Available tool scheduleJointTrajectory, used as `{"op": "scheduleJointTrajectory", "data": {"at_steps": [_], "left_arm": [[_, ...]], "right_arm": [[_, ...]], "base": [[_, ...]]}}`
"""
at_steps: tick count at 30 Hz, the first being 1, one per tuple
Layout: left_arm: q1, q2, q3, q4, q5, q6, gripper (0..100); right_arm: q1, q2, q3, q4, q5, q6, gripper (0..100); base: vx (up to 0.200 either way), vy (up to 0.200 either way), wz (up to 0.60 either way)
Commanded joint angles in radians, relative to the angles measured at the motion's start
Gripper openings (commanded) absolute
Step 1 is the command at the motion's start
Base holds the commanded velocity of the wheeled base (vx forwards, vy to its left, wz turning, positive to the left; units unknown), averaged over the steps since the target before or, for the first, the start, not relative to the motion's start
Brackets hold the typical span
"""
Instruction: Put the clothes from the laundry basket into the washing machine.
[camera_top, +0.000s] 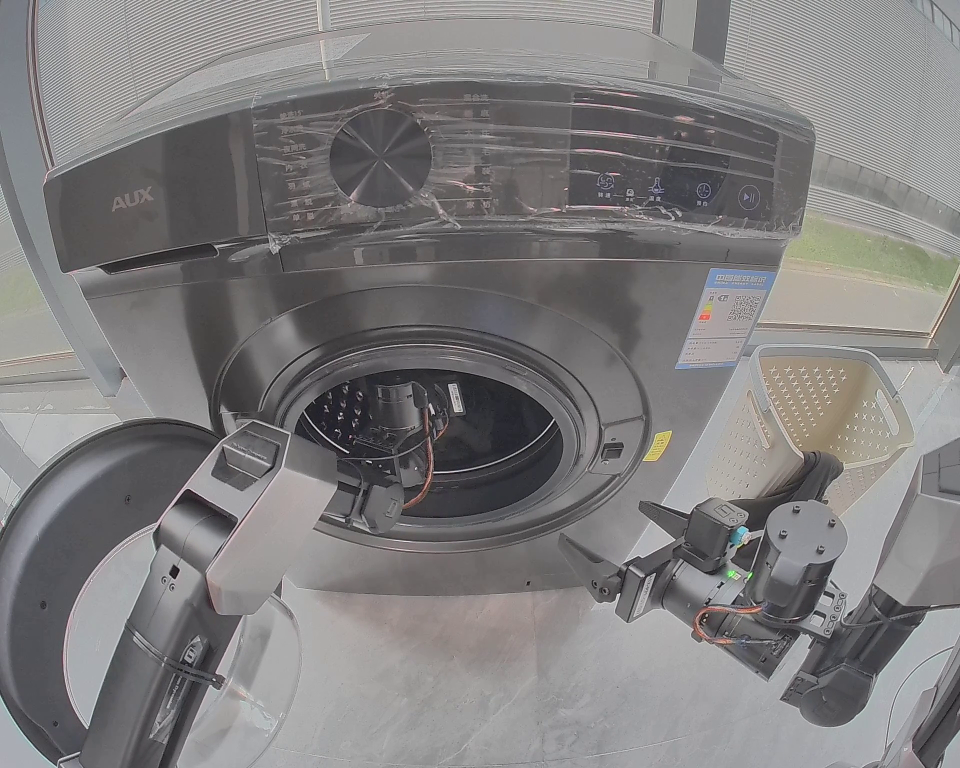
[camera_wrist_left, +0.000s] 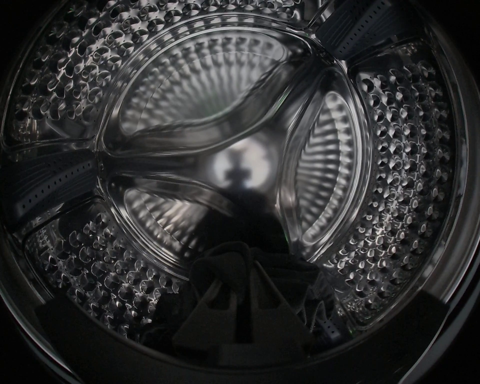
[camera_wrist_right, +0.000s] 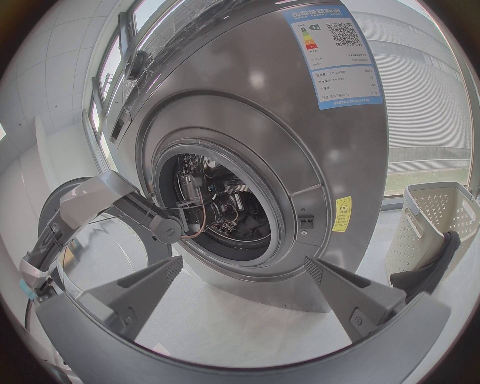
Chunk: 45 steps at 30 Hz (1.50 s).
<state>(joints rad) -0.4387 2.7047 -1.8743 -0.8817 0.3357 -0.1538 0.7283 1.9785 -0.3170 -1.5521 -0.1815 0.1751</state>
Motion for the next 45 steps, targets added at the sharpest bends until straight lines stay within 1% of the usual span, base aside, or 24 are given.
{"op": "scheduleJointTrajectory", "data": {"at_steps": [1,7,8,14,18,19,20,22,26,29,31,33,34,36,37,38,40,42,43,45], "left_arm": [[0.012,0.061,-0.059,0.003,0.003,0.01,0],[0.018,0.061,-0.043,-0.005,0.003,0.01,0],[0.018,0.061,-0.04,-0.005,0.003,0.01,100],[0.012,0.047,-0.029,-0.003,0.005,0.003,100],[-0.028,-0.089,0.204,-0.002,-0.001,0.0,100],[-0.029,-0.098,0.216,-0.002,-0.003,-0.001,100],[-0.044,-0.135,0.274,-0.006,-0.006,-0.001,100],[-0.061,-0.164,0.325,-0.023,-0.004,-0.001,100],[-0.092,-0.261,0.478,-0.039,-0.015,0.0,100],[-0.115,-0.289,0.553,-0.066,-0.014,0.0,100],[-0.124,-0.312,0.619,-0.102,-0.015,0.007,100],[-0.133,-0.327,0.658,-0.114,-0.015,0.008,100],[-0.147,-0.342,0.699,-0.123,-0.017,0.008,100],[-0.164,-0.37,0.742,-0.137,-0.017,0.003,100],[-0.164,-0.37,0.742,-0.137,-0.017,0.003,100],[-0.187,-0.395,0.785,-0.149,-0.015,0.0,100],[-0.212,-0.416,0.828,-0.163,-0.015,-0.003,100],[-0.219,-0.425,0.848,-0.168,-0.015,-0.003,100],[-0.233,-0.454,0.905,-0.181,-0.015,-0.004,100],[-0.242,-0.479,0.946,-0.206,-0.015,-0.004,100]], "right_arm": [[0.0,-0.003,0.003,0.0,0.0,0.0,100],[0.0,-0.001,0.003,0.0,0.0,0.0,100],[0.0,-0.001,0.004,0.0,0.002,0.0,100],[0.0,-0.003,0.004,0.0,0.002,0.0,100],[0.0,-0.004,0.004,0.0,0.002,0.0,100],[0.0,-0.004,0.004,0.0,0.002,0.0,100],[0.0,-0.004,0.004,0.0,0.002,0.0,100],[0.002,-0.003,0.006,0.0,0.002,0.0,100],[0.003,-0.01,0.006,0.0,0.002,0.001,100],[0.002,-0.024,0.007,0.0,0.0,0.001,100],[0.002,-0.026,0.009,0.0,0.0,0.001,100],[0.003,-0.026,0.009,0.0,0.0,0.001,100],[0.003,-0.026,0.009,0.0,0.0,0.001,100],[0.003,-0.026,0.01,0.0,0.0,0.001,100],[0.003,-0.026,0.01,0.0,0.0,0.001,100],[0.003,-0.027,0.01,0.001,-0.001,0.003,100],[0.003,-0.027,0.012,0.001,-0.003,0.004,100],[0.003,-0.027,0.012,0.001,-0.003,0.004,100],[0.003,-0.027,0.016,0.001,-0.004,0.006,100],[0.003,-0.03,0.032,0.001,-0.004,0.004,100]], "base": [[0.0,0.0,0.0],[0.0,0.0,0.0],[0.0,0.0,0.0],[0.0,0.0,0.0],[0.0,0.0,0.0],[0.0,0.0,0.0],[0.0,0.0,0.0],[0.0,0.0,0.0],[0.0,0.0,0.0],[0.0,0.0,0.0],[0.0,0.0,0.0],[0.0,0.0,0.0],[0.0,0.0,0.0],[0.0,0.0,0.0],[0.0,0.0,0.0],[0.0,0.0,0.0],[0.0,0.0,0.0],[0.0,0.0,0.0],[0.0,0.0,0.0],[0.0,0.0,0.0]]}}
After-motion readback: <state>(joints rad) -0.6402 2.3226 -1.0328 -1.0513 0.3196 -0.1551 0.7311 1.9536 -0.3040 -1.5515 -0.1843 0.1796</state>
